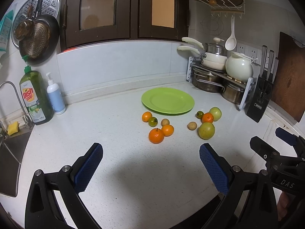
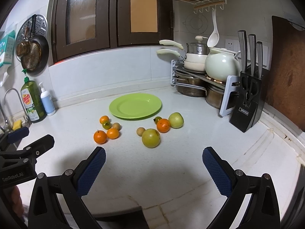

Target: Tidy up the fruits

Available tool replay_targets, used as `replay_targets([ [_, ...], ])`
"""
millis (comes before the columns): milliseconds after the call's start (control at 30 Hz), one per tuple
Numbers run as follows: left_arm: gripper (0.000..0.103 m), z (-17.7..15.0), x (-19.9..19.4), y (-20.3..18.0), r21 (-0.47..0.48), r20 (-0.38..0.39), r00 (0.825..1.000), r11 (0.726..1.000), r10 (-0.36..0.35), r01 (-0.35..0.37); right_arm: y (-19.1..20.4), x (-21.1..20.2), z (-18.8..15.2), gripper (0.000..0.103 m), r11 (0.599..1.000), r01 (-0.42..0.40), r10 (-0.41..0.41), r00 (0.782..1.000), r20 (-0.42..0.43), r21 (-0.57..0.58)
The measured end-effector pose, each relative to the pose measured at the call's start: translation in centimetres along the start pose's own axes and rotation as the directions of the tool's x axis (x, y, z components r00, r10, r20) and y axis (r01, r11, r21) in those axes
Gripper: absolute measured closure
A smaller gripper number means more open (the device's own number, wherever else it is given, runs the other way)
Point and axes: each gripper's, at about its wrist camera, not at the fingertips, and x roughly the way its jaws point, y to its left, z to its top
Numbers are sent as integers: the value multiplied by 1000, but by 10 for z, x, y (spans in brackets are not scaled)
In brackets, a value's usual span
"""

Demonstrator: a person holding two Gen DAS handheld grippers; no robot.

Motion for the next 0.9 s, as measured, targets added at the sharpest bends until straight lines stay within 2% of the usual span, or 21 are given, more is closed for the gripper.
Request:
replay_targets([
  [567,0,2,22,16,2,-47,999,1000,-27,27,16,19,0,1,1000,0,0,999,-47,-7],
  [733,0,6,47,28,23,-96,995,999,-38,41,26,38,3,1,1000,15,-16,997,-78,-8],
  [900,0,9,78,37,66,-156,984,993,-87,98,37,63,5,1,999,51,-52,991,-122,-7],
])
